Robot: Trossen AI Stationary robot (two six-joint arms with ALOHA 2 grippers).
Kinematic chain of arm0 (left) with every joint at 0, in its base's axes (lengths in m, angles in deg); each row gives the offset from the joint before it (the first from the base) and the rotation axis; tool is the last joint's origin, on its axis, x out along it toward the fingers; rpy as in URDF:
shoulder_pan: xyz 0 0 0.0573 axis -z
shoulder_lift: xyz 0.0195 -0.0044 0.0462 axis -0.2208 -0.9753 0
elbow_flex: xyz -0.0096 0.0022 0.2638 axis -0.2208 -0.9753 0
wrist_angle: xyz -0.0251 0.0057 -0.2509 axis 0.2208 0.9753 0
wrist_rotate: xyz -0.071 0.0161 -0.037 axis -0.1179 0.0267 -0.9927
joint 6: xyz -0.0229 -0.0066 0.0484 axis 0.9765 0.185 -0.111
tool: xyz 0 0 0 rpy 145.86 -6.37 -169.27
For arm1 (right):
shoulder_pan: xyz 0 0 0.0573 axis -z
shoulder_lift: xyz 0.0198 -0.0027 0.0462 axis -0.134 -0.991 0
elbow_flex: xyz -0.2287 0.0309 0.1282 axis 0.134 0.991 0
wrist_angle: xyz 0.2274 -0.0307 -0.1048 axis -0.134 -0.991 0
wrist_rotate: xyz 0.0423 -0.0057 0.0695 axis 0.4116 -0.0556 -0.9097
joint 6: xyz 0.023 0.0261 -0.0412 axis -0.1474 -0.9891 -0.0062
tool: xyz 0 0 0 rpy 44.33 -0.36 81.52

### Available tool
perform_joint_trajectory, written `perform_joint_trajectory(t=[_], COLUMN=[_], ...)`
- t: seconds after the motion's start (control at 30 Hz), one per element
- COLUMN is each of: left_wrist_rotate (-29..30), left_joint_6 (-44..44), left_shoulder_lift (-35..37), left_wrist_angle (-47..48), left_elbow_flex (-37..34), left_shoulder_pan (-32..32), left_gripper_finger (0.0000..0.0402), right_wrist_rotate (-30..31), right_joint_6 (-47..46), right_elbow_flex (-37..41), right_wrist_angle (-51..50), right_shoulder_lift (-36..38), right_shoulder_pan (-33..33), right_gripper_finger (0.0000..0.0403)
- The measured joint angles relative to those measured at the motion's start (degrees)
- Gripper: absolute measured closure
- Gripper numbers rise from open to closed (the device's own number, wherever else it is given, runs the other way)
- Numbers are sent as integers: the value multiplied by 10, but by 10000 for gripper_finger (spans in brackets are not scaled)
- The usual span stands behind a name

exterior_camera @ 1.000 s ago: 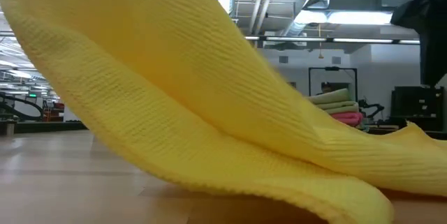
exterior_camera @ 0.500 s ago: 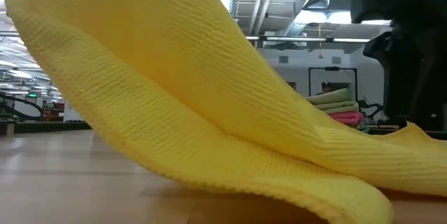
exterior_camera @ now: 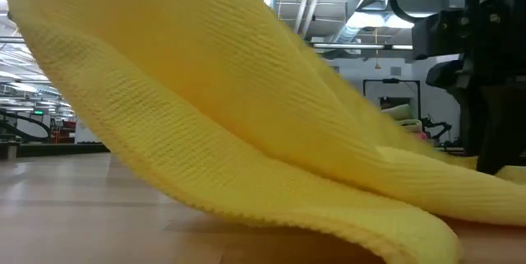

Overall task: Fold microfiber towels
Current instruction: Fold the yellow microfiber towel

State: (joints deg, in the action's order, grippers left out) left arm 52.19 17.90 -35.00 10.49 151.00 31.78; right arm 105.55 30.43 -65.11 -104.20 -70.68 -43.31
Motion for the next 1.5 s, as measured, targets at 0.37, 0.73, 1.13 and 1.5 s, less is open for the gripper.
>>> perform_joint_trajectory(t=[0.37, 0.73, 1.13, 1.5], left_wrist_rotate=[0, -87, 3, -26], left_joint_6=[0, 2, -45, -3], left_shoulder_lift=[0, 0, 59, 56], left_wrist_angle=[1, -81, -180, -140], left_elbow_flex=[0, 33, 52, -20], left_shoulder_pan=[0, 14, 64, 27], left_gripper_finger=[401, 401, 401, 401], right_wrist_rotate=[21, -11, 0, -32], right_joint_6=[-8, -146, -229, -110], right_elbow_flex=[-85, -167, -168, -168], right_wrist_angle=[-100, -144, -103, -105], right_shoulder_lift=[82, 150, 63, -46], right_shoulder_pan=[-35, -116, -175, -140], right_gripper_finger=[392, 392, 354, 185])
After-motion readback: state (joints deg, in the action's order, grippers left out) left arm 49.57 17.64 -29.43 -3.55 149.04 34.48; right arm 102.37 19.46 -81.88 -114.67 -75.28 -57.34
